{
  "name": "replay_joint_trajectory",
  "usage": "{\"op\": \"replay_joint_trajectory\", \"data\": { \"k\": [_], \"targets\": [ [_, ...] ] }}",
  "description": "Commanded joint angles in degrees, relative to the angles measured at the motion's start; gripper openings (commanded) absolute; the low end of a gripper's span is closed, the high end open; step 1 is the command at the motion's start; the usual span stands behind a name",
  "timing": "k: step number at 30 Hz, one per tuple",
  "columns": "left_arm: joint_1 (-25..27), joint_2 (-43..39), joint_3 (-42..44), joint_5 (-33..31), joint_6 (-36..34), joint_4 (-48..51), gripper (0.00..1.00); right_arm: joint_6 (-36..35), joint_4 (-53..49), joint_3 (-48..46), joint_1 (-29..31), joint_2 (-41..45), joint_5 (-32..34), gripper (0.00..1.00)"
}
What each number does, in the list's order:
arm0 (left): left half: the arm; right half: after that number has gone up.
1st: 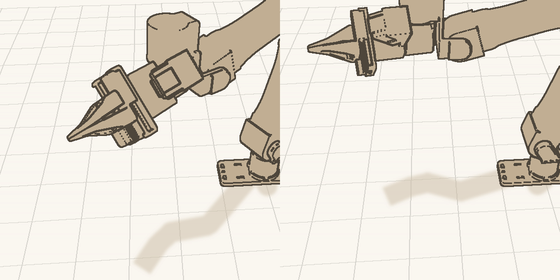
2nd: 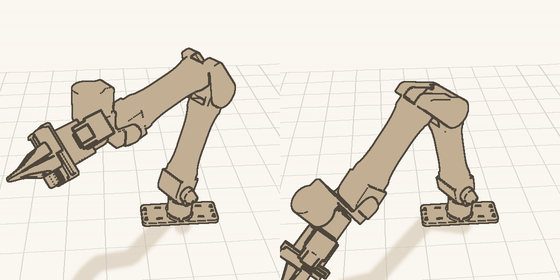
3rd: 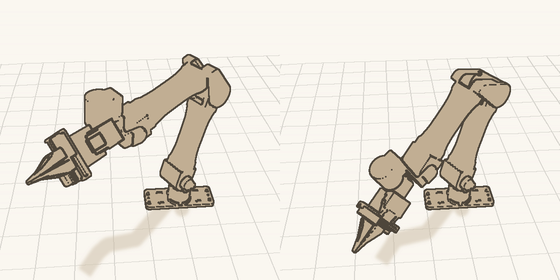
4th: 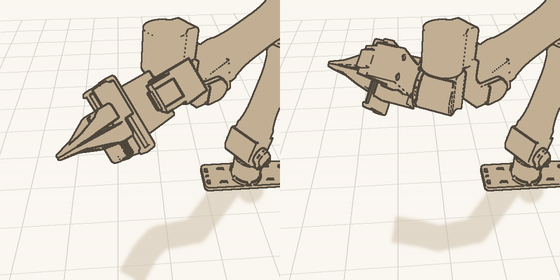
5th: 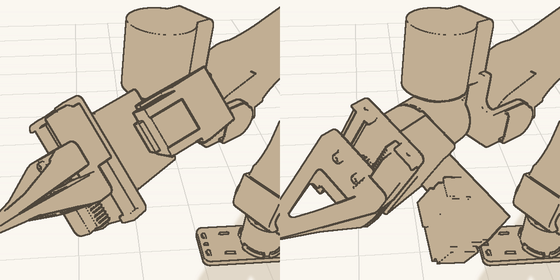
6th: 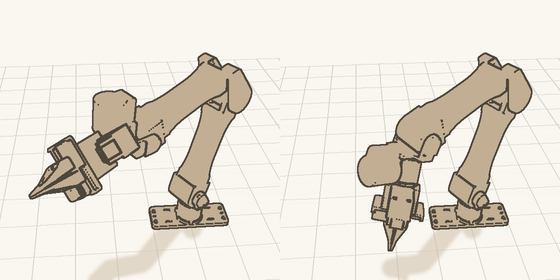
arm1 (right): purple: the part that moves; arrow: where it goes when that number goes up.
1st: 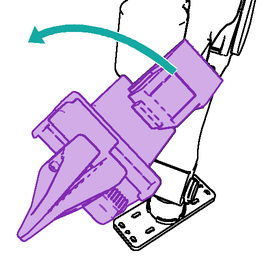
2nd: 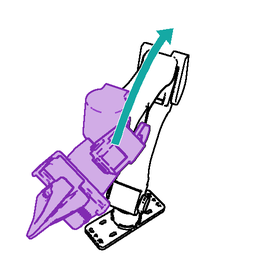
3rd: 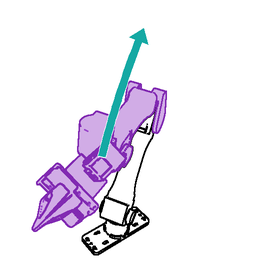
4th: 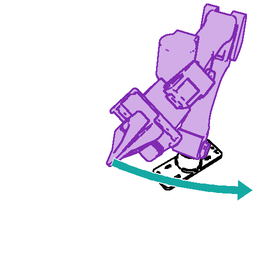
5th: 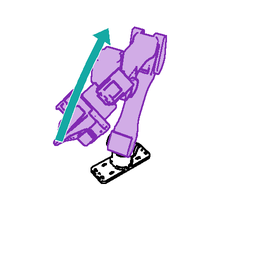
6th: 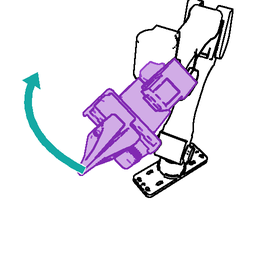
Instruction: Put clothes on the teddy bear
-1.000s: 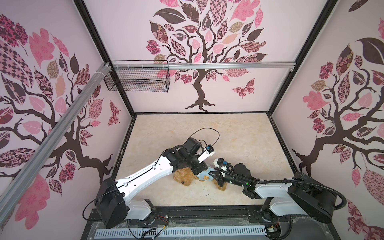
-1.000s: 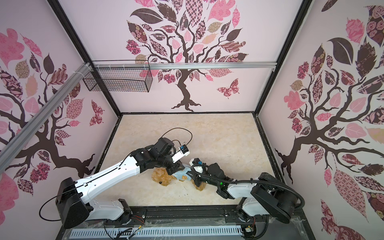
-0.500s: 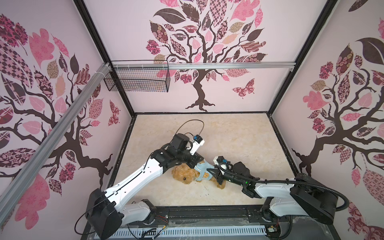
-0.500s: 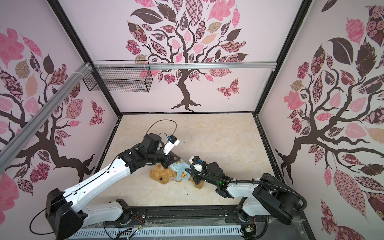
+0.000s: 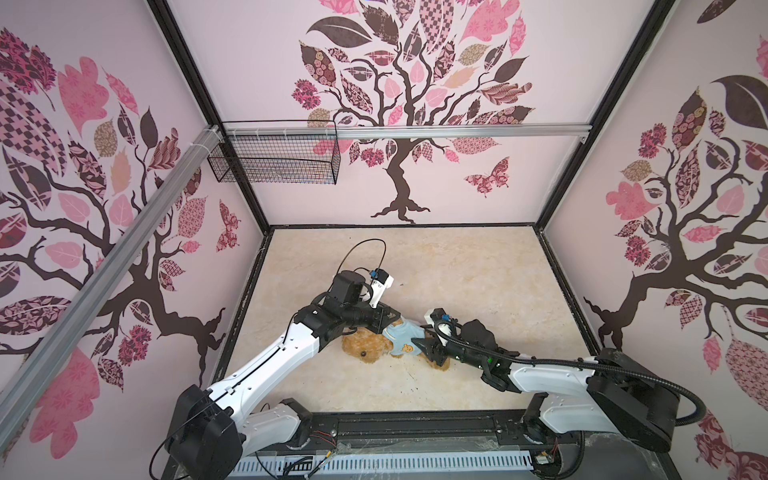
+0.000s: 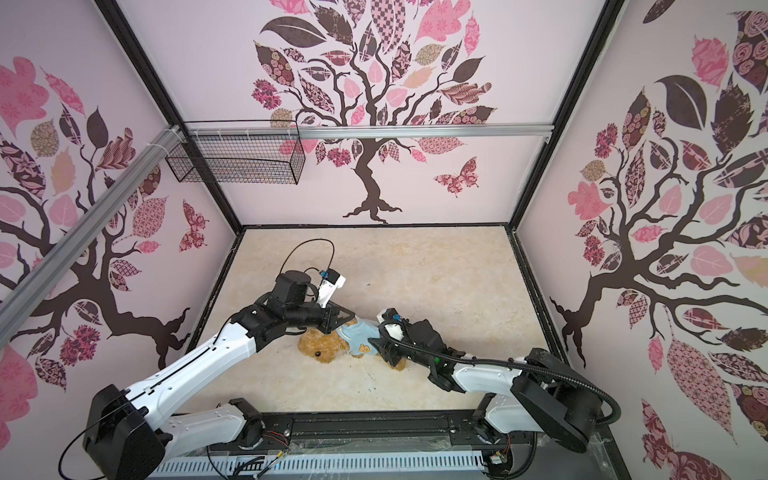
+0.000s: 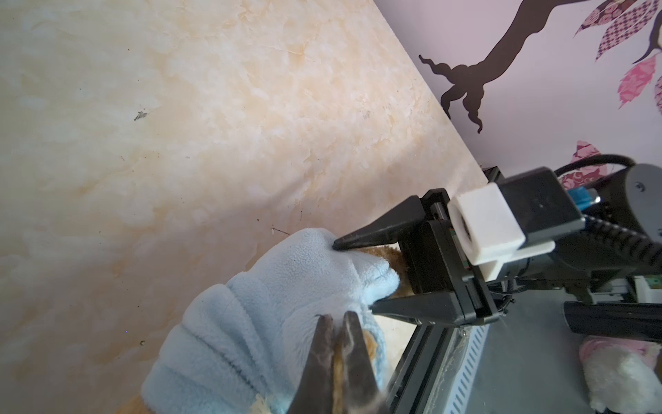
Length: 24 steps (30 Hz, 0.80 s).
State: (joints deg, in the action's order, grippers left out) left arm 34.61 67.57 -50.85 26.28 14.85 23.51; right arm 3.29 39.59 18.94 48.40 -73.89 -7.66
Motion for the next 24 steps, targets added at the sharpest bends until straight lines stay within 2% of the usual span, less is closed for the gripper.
{"op": "replay_joint_trajectory", "data": {
  "k": [1, 4, 6, 8, 12, 15, 20, 24],
  "targets": [
    [0.6, 0.4, -1.1, -4.2, -0.8, -0.6, 0.0, -2.5, -11.0, 3.9, -0.1, 2.1, 1.9, 0.63],
    [0.6, 1.7, -2.4, -6.6, 0.9, 1.8, 0.0, -3.1, -16.4, 7.0, -0.1, 4.3, 6.6, 0.73],
    [0.6, 2.7, -3.5, -7.3, 1.6, 3.5, 0.0, -3.6, -19.9, 8.8, -0.1, 6.3, 10.7, 0.85],
    [0.6, 3.4, -4.1, -7.0, 2.4, 4.1, 0.0, -4.9, -23.2, 10.3, -0.1, 8.5, 12.9, 0.89],
    [0.6, 3.5, -4.3, -6.6, 4.1, 3.9, 0.0, -7.1, -27.3, 12.3, -0.2, 13.9, 13.2, 0.88],
    [0.6, 3.4, -4.3, -6.3, 5.5, 3.8, 0.0, -6.8, -26.5, 11.5, -0.1, 17.7, 8.6, 0.85],
    [1.0, 3.7, -4.4, -4.9, 7.1, 3.2, 0.0, -3.3, -17.9, 8.4, 0.1, 18.9, -0.6, 0.77],
    [1.1, 4.0, -4.5, -3.9, 7.9, 3.1, 0.0, -2.3, -11.4, 7.2, 0.4, 16.1, -3.6, 0.74]
  ]
}}
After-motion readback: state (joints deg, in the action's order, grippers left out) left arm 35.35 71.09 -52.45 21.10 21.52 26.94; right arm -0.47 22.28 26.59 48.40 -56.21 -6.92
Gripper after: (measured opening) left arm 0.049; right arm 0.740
